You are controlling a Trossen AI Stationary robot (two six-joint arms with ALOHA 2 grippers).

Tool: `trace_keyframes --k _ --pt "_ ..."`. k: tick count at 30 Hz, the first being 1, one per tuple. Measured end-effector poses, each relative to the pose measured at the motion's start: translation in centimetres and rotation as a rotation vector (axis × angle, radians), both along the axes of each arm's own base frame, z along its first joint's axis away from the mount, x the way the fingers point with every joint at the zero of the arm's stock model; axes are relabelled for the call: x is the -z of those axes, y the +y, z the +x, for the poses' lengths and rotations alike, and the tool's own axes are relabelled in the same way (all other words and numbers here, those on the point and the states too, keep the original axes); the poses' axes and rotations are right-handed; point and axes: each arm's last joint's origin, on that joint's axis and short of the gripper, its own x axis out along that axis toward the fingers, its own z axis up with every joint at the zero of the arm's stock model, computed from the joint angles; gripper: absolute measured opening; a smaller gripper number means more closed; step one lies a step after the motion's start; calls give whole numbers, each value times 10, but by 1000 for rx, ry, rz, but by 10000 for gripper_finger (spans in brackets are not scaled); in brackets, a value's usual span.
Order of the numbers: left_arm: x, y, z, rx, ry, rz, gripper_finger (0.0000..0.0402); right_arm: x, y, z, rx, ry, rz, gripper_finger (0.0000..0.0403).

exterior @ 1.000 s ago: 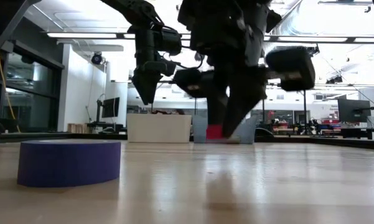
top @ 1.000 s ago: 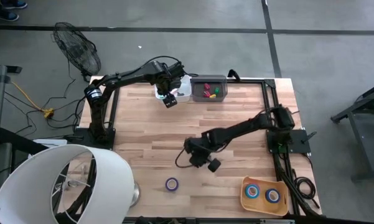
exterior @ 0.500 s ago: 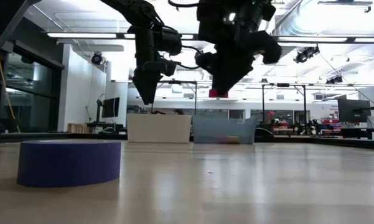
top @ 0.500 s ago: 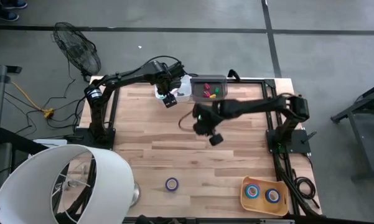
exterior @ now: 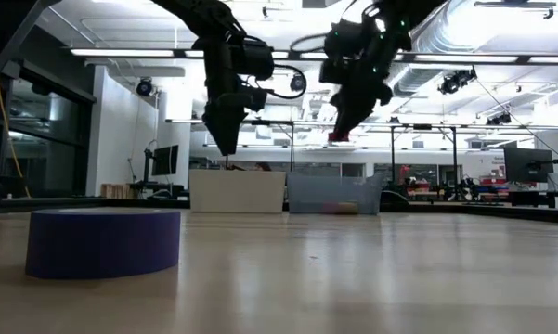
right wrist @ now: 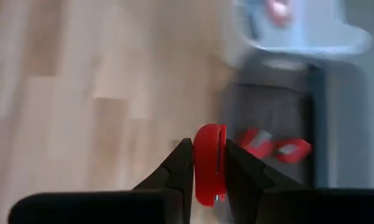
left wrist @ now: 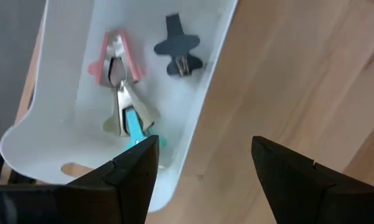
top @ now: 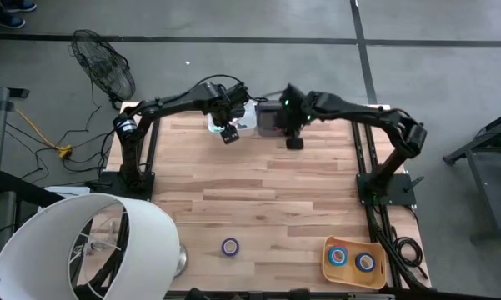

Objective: Pick and place Stapler, Stapler remover, tape
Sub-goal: Put the red stapler into the black bin

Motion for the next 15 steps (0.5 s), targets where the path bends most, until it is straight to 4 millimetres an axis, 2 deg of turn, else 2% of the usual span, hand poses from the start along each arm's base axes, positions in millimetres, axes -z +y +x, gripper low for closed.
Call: trace_keyframes --k 8,15 --pt "-1 -5 6 21 -25 9 250 -10 -58 -20 310 -198 -12 60" --pt "-1 -8 7 31 -32 -8 250 -19 -83 -21 546 -424 81 61"
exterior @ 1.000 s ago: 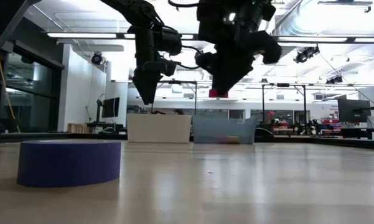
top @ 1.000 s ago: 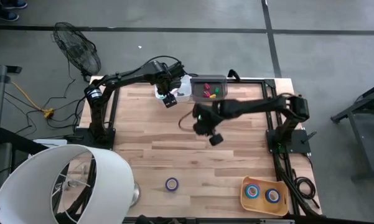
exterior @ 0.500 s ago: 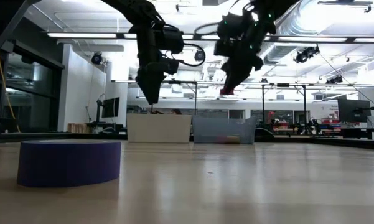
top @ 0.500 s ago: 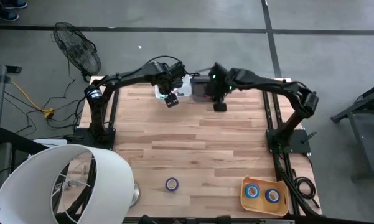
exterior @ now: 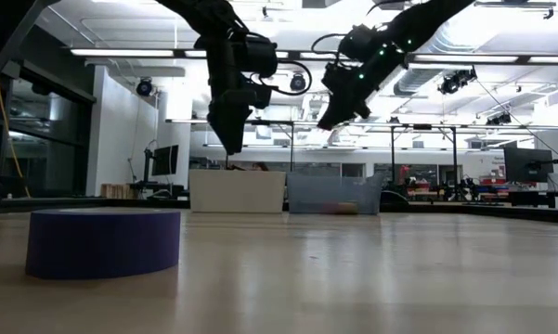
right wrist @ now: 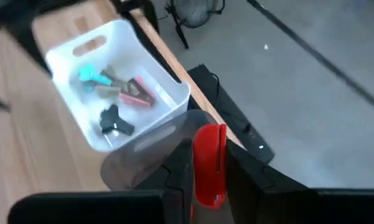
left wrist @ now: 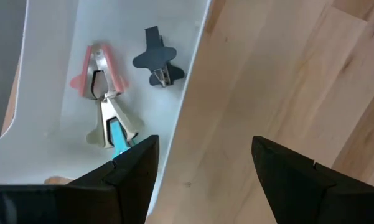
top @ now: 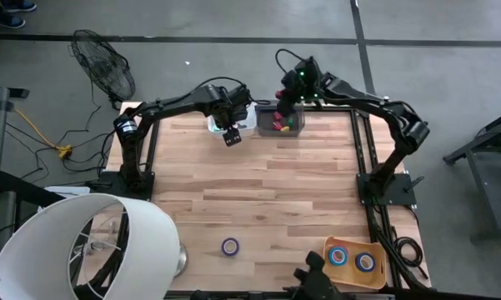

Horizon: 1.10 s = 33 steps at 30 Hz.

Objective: Pick and place Stapler, Stapler remover, tape
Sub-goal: Put the red stapler into the black bin

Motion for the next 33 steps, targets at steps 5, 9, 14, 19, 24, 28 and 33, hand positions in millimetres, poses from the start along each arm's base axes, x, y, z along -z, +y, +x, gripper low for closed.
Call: trace_keyframes --k 5,9,14,19,24,28,33 --pt "0 0 0 31 5 5 250 20 -7 10 137 -10 84 61" --pt "0 0 0 50 8 8 250 39 -14 15 213 14 147 61" --pt "0 0 0 81 12 9 250 58 -18 20 267 22 222 61" --pt "0 -1 0 108 4 -5 250 70 -20 23 301 27 271 62" --pt "0 -1 0 137 4 -5 250 71 -21 23 313 20 278 68" --pt "0 -1 0 157 5 -1 250 71 -22 23 347 1 306 85" --pt "0 -1 0 163 6 1 250 71 -22 23 363 -3 311 127"
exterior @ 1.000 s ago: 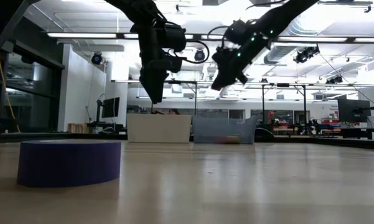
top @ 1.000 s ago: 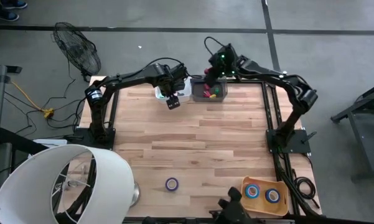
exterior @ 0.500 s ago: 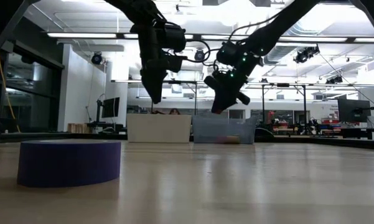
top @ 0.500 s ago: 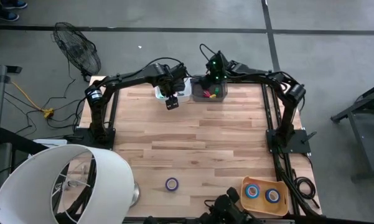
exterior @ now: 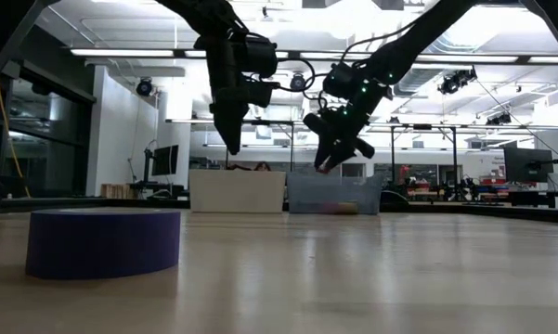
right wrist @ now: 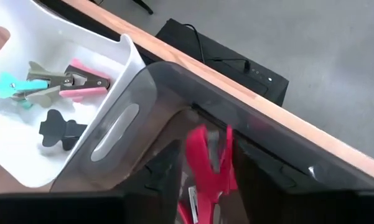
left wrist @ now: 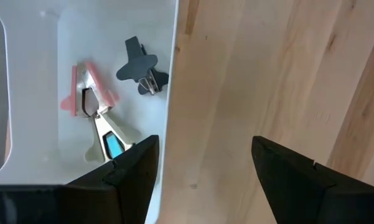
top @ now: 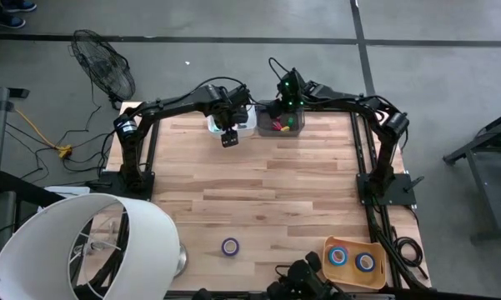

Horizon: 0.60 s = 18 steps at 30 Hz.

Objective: Pick and place Stapler, Stapler remover, tape
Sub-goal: Put the red stapler into the black bin, then put the dark blue tape into the yellow bin

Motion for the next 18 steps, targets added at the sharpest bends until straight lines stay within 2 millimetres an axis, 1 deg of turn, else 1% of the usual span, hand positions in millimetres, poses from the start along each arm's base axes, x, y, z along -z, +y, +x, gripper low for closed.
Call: trace_keyframes --k 5,9,12,16,18 --pt "0 0 0 24 4 6 250 0 0 0 14 -8 10 171" --pt "0 0 0 29 3 8 250 0 0 0 27 -14 20 195" --pt "0 0 0 45 6 12 250 0 0 0 18 -18 25 204" --pt "0 0 0 45 7 15 250 -1 1 0 -25 -21 30 206" --pt "0 0 0 45 7 15 250 -6 3 -1 -41 -29 22 206"
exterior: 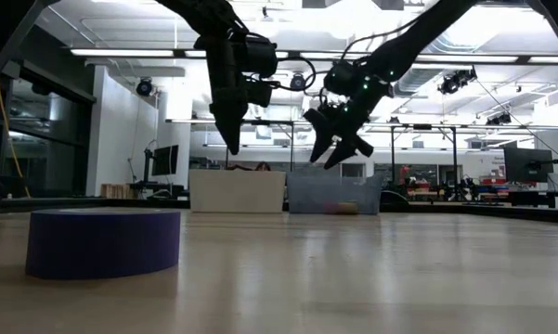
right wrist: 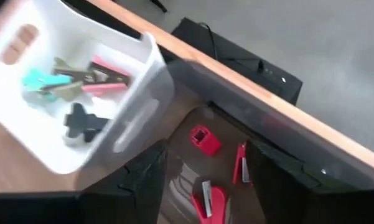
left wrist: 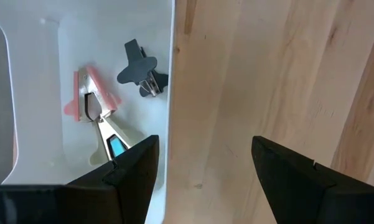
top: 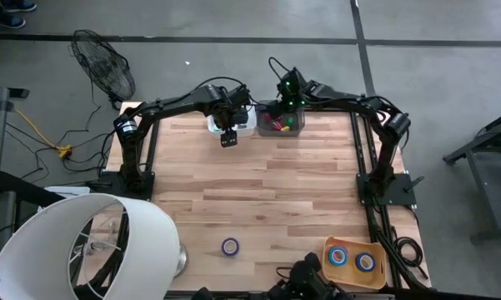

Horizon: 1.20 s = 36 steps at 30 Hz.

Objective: Pick and place Stapler, Stapler remover, tape
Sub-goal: Put the dark blue tape into the yellow bin

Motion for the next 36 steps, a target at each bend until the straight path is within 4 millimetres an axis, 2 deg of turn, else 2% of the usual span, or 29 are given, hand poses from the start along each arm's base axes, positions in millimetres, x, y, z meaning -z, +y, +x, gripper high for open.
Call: trace_keyframes --k 9,16,29,36 --pt "0 0 -1 -3 10 -6 250 -35 8 -15 -27 -24 -65 207" --pt "2 -3 -5 -7 58 -31 250 -58 23 -31 -109 34 -108 207" --pt "4 -11 -20 -193 193 -141 250 -99 47 -61 -241 102 -244 207" --pt "11 -26 -21 -229 272 -151 250 -119 57 -87 -260 137 -284 207"
